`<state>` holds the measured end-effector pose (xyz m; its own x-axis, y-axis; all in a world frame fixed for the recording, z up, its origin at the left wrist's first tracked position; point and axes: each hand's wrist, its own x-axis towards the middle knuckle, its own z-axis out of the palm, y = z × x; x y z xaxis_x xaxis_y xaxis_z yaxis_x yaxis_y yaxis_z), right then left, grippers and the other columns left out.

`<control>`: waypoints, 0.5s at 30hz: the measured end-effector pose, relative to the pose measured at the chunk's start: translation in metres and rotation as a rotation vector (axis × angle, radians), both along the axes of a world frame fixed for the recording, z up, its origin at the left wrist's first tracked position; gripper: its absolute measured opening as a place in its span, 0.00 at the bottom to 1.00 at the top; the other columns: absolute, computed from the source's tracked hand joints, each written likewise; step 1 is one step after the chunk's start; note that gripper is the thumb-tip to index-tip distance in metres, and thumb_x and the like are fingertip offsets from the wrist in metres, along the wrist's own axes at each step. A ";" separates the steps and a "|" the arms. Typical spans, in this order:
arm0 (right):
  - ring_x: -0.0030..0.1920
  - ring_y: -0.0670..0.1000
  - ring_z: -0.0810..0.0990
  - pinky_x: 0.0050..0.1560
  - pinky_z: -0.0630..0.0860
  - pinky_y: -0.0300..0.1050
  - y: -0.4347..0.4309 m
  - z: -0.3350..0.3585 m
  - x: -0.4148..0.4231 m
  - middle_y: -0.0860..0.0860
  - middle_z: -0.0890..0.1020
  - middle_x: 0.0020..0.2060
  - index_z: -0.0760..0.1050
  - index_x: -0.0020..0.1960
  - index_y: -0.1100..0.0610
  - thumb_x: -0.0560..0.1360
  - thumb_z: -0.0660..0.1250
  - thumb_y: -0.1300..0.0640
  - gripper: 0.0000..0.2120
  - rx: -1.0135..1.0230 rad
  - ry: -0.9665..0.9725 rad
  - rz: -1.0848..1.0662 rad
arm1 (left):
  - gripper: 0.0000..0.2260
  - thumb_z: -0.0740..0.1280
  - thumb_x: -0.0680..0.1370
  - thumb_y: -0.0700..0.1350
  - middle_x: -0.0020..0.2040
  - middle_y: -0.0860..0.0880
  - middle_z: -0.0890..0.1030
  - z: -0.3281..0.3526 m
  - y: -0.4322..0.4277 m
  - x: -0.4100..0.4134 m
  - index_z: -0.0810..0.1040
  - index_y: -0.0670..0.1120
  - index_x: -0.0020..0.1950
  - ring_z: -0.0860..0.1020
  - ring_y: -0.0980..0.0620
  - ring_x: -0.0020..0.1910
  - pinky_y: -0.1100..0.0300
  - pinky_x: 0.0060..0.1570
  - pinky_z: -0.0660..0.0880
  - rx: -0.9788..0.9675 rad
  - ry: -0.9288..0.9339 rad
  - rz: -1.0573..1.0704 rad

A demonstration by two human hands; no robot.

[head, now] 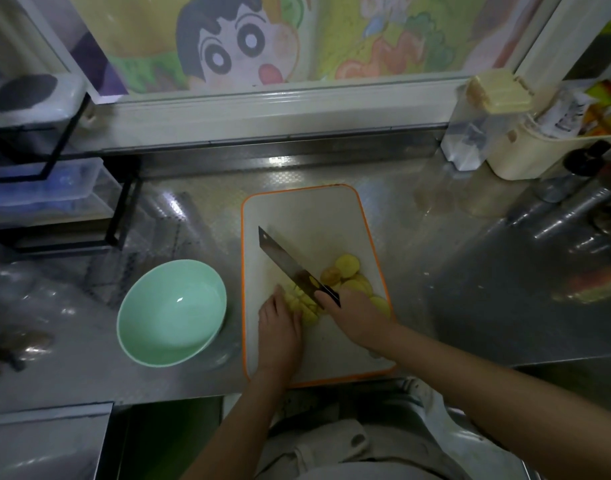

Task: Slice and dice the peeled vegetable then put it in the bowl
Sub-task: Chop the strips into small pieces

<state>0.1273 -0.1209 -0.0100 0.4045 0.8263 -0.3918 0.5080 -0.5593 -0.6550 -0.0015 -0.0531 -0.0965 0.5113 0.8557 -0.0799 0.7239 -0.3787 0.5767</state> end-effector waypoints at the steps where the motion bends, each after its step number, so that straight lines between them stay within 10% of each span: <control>1: 0.25 0.46 0.63 0.25 0.57 0.41 -0.002 0.001 0.000 0.50 0.66 0.25 0.60 0.29 0.56 0.81 0.57 0.48 0.23 -0.006 -0.017 -0.008 | 0.23 0.58 0.80 0.44 0.68 0.39 0.66 0.001 0.000 0.000 0.58 0.38 0.73 0.64 0.42 0.66 0.53 0.66 0.61 -0.025 -0.023 0.029; 15: 0.27 0.45 0.66 0.26 0.60 0.38 -0.029 -0.005 -0.002 0.48 0.68 0.26 0.62 0.31 0.53 0.80 0.55 0.43 0.22 -0.143 -0.094 0.058 | 0.17 0.61 0.79 0.41 0.63 0.36 0.71 -0.003 -0.003 0.006 0.70 0.34 0.65 0.69 0.39 0.62 0.50 0.62 0.66 0.084 0.046 0.062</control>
<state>0.1254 -0.1501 -0.0146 0.3984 0.7879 -0.4695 0.5972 -0.6114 -0.5192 0.0047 -0.0560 -0.0995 0.4551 0.8900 -0.0289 0.7720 -0.3781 0.5110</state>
